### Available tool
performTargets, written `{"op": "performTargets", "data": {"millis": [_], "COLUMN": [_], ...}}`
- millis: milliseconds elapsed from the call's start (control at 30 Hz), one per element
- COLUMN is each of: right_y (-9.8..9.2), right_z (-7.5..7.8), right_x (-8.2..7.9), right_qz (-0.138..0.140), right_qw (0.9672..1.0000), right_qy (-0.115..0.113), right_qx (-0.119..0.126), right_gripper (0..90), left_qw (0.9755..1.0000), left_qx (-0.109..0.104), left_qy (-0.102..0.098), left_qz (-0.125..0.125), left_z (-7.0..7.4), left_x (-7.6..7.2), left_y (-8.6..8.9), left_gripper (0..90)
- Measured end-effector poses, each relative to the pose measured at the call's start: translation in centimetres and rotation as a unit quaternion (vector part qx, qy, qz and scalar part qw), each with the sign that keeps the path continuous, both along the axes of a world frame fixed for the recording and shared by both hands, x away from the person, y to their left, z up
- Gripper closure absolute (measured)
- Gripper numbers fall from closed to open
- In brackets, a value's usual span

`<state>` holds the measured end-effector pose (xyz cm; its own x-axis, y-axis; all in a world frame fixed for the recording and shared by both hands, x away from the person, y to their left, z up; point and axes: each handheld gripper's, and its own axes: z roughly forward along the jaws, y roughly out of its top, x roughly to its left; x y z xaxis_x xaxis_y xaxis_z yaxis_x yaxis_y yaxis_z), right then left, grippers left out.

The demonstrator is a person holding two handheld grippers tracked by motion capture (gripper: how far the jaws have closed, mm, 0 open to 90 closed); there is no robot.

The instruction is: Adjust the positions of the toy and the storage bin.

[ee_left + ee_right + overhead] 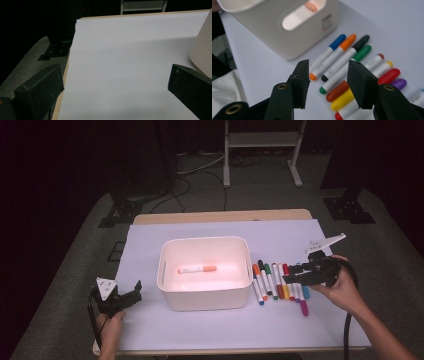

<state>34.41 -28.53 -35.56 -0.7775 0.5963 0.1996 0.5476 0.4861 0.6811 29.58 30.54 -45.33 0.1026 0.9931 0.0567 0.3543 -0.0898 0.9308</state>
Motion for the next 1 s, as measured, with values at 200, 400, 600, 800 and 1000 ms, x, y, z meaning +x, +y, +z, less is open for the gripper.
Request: {"op": "performTargets", "data": {"millis": [200, 400, 600, 800, 1000], "right_y": [-2.1, -3.7, -4.7, -4.6, -4.5], "right_z": [-2.3, -4.5, -5.5, -6.3, -7.5], "right_x": [-0.1, 0.0, 0.6, 1.8, 2.8], "right_qz": [-0.038, -0.08, -0.126, -0.159, -0.171], "right_qw": [0.9991, 0.9958, 0.9902, 0.9844, 0.9806], "right_qy": [0.008, 0.019, 0.019, 0.019, 0.03], "right_qx": [-0.016, -0.041, -0.056, -0.074, -0.091], "right_gripper": [51.4, 52.2, 55.4, 57.8, 59.6], "left_qw": [1.0, 1.0, 1.0, 1.0, 1.0], "left_qx": [0.002, 0.001, 0.005, 0.004, 0.003], "left_qy": [-0.001, 0.001, 0.0, -0.002, -0.002], "left_qz": [0.0, 0.001, 0.0, 0.0, -0.001], "left_z": [0.0, 0.0, 0.0, 0.0, 0.0], "left_x": [0.0, 0.0, 0.0, 0.0, 0.0], "left_y": [0.0, 0.0, -0.1, -0.1, -0.1], "left_gripper": [0.0, 0.0, 0.0, 0.0, 0.0]}}
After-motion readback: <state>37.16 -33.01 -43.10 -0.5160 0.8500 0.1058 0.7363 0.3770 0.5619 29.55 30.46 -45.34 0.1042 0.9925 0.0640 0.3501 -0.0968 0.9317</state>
